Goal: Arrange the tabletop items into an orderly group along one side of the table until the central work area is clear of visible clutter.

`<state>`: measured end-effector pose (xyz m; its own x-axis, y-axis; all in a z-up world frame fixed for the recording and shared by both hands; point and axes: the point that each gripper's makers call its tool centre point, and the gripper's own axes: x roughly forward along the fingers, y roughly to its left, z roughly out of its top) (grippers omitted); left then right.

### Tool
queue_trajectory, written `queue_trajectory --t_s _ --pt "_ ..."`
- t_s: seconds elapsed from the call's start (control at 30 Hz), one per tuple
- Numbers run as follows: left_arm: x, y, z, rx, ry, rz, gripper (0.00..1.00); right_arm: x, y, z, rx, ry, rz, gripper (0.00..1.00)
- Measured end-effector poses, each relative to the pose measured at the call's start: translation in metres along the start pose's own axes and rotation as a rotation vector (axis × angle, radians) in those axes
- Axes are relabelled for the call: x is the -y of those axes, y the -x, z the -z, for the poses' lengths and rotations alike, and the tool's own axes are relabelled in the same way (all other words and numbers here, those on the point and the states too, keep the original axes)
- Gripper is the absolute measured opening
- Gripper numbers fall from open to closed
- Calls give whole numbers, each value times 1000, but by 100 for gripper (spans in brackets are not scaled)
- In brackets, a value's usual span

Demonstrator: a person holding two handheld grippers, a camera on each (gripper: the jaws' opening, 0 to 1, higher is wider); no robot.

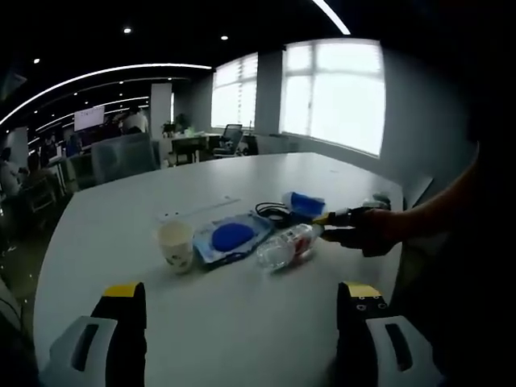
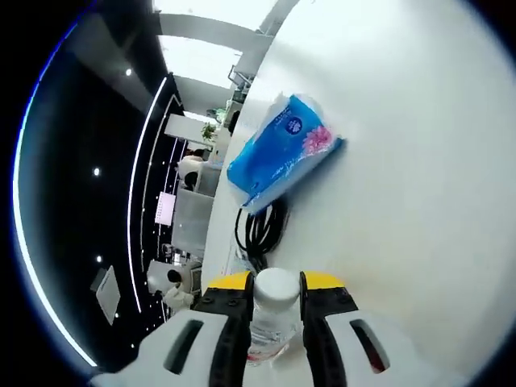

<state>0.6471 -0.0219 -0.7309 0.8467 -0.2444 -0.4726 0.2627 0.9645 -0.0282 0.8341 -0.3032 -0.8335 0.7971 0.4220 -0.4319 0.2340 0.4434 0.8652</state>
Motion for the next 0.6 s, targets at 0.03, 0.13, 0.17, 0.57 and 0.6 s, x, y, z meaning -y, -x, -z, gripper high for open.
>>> queue_trajectory --t_s 0.03,0.13,0.17,0.57,0.6 --pt "2 -1 -2 1 -1 2 97 -4 1 0 0 34 -9 17" --pt "7 -3 -5 2 -7 10 97 -12 2 0 -2 72 -23 17" --pt "8 -4 -6 1 -8 12 97 -15 2 0 -3 94 -25 17" --pt "21 -6 -15 4 -21 34 97 -66 9 11 -35 403 -120 17" --pt "20 -6 -15 4 -21 33 97 -69 9 13 -41 424 -123 17"
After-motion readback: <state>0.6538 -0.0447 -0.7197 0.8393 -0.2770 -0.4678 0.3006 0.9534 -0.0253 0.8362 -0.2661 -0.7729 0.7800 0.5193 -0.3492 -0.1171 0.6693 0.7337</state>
